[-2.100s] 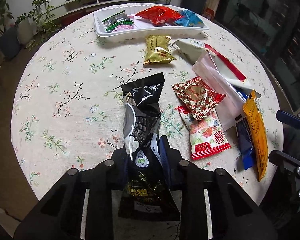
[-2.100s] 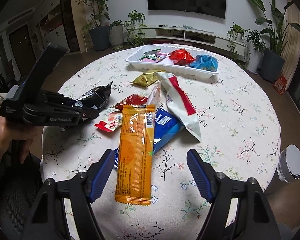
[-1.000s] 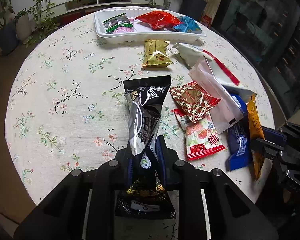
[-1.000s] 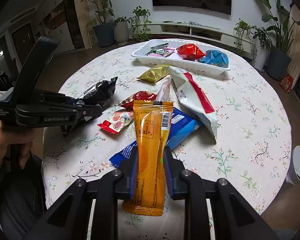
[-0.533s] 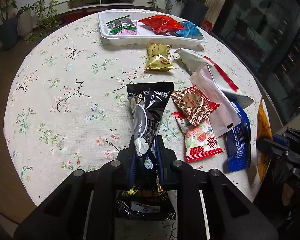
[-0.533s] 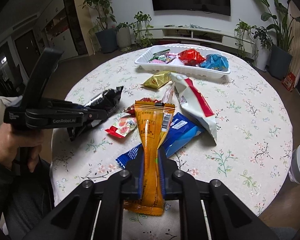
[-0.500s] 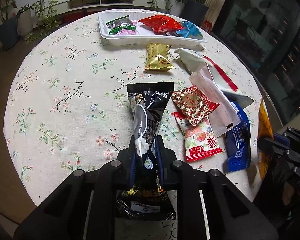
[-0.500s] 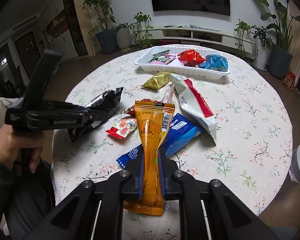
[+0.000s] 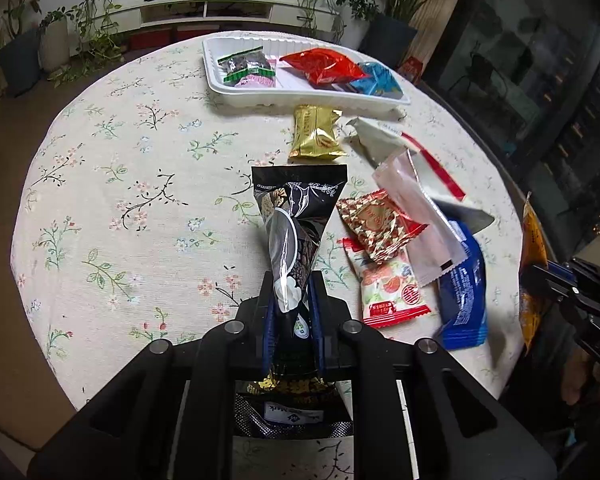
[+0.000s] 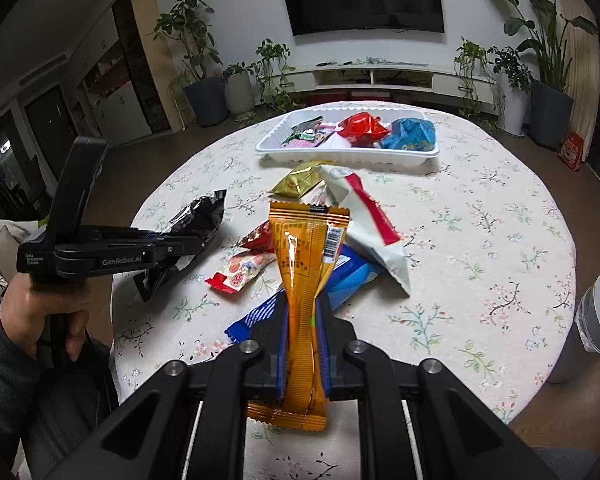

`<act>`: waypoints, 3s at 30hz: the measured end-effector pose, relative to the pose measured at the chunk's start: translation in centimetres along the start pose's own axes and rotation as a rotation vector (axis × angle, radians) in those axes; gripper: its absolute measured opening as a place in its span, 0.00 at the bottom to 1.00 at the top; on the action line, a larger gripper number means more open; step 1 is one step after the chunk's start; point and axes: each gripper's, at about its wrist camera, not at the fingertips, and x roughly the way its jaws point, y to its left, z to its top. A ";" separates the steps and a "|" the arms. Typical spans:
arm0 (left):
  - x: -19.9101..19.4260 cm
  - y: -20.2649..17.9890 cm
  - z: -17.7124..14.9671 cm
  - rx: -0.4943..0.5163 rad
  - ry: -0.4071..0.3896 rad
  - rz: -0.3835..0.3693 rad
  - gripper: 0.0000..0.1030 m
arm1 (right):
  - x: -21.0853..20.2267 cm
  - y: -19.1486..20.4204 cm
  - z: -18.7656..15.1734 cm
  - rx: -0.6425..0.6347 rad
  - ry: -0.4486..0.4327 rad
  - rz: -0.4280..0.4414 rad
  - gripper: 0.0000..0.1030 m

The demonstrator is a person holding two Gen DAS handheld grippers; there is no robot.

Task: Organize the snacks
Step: 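Close the left tool on the black-silver bag while the right tool grips the orange bar, then carry both packets over the white tray and open both tools to drop them, then withdraw both tools from the tray back toward the loose snacks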

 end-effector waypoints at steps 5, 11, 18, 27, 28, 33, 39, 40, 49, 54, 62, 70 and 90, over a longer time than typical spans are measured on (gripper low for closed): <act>-1.2 0.0 0.5 -0.019 -0.027 -0.022 0.13 | -0.5 -1.0 0.3 0.016 -0.015 -0.007 0.13; -2.8 -0.2 2.3 -0.028 -0.063 -0.055 0.13 | -1.3 -3.1 1.3 0.049 -0.035 -0.029 0.13; -5.0 -0.3 9.0 -0.014 -0.144 -0.054 0.13 | -3.2 -6.0 5.7 0.069 -0.096 -0.030 0.13; -1.9 -1.3 20.4 -0.024 -0.134 -0.102 0.13 | -2.4 -9.2 17.6 0.049 -0.178 -0.012 0.13; -1.1 -1.4 21.4 -0.027 -0.122 -0.102 0.13 | -1.6 -9.6 19.0 0.056 -0.170 0.000 0.13; 3.8 -1.1 25.3 -0.067 -0.068 -0.100 0.13 | 3.7 -11.3 24.5 0.088 -0.113 0.036 0.13; 9.1 -0.1 26.6 -0.115 -0.020 -0.101 0.13 | 12.1 -14.0 27.3 0.142 0.008 0.034 0.13; 10.0 0.0 26.6 -0.115 -0.009 -0.100 0.13 | 13.7 -14.5 27.6 0.151 0.032 0.029 0.13; 15.3 1.3 25.2 -0.152 0.030 -0.086 0.13 | 20.4 -15.3 26.2 0.178 0.145 0.013 0.13; 17.6 1.7 25.2 -0.170 0.058 -0.079 0.13 | 22.1 -14.6 25.7 0.161 0.187 -0.012 0.14; 19.0 2.2 25.4 -0.197 0.062 -0.064 0.14 | 23.5 -14.7 25.6 0.150 0.212 -0.049 0.19; 17.6 2.1 25.4 -0.192 0.038 -0.039 0.25 | 23.5 -14.6 25.3 0.147 0.205 -0.059 0.33; 5.2 -1.5 22.5 -0.070 -0.131 -0.007 1.00 | 12.5 -15.1 25.9 0.214 -0.036 0.025 0.91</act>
